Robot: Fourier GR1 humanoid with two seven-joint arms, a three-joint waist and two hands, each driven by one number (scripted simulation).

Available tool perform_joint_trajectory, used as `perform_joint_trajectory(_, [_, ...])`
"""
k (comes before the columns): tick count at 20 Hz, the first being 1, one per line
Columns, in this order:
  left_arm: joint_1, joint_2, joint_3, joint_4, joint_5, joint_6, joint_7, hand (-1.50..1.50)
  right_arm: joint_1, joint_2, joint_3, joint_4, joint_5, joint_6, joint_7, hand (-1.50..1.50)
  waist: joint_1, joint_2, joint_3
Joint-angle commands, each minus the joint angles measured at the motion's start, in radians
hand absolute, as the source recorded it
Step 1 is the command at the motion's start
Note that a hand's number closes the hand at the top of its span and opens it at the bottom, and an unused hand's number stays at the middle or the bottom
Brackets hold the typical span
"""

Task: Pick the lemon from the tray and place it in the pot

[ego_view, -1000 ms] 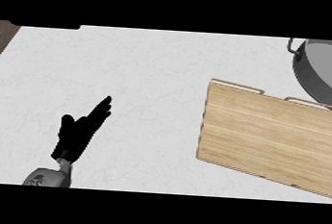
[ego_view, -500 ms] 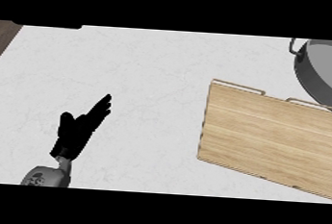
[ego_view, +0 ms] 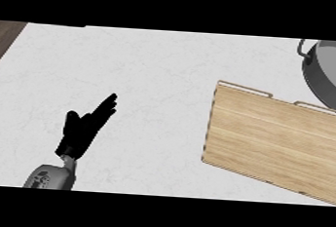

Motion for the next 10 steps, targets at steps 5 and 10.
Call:
perform_joint_trajectory(5, [-0.015, -0.001, -0.005, 0.006, 0.007, -0.030, -0.005, 0.00, -0.128, 0.069, 0.172, 0.087, 0.235, -0.129, 0.122, 1.50, 0.028, 0.011, 0.001])
perform_joint_trajectory(10, [-0.008, -0.006, -0.008, -0.011, -0.001, -0.017, 0.020, 0.00, -0.176, 0.119, 0.295, 0.145, 0.389, -0.153, 0.250, 1.50, 0.030, 0.009, 0.001])
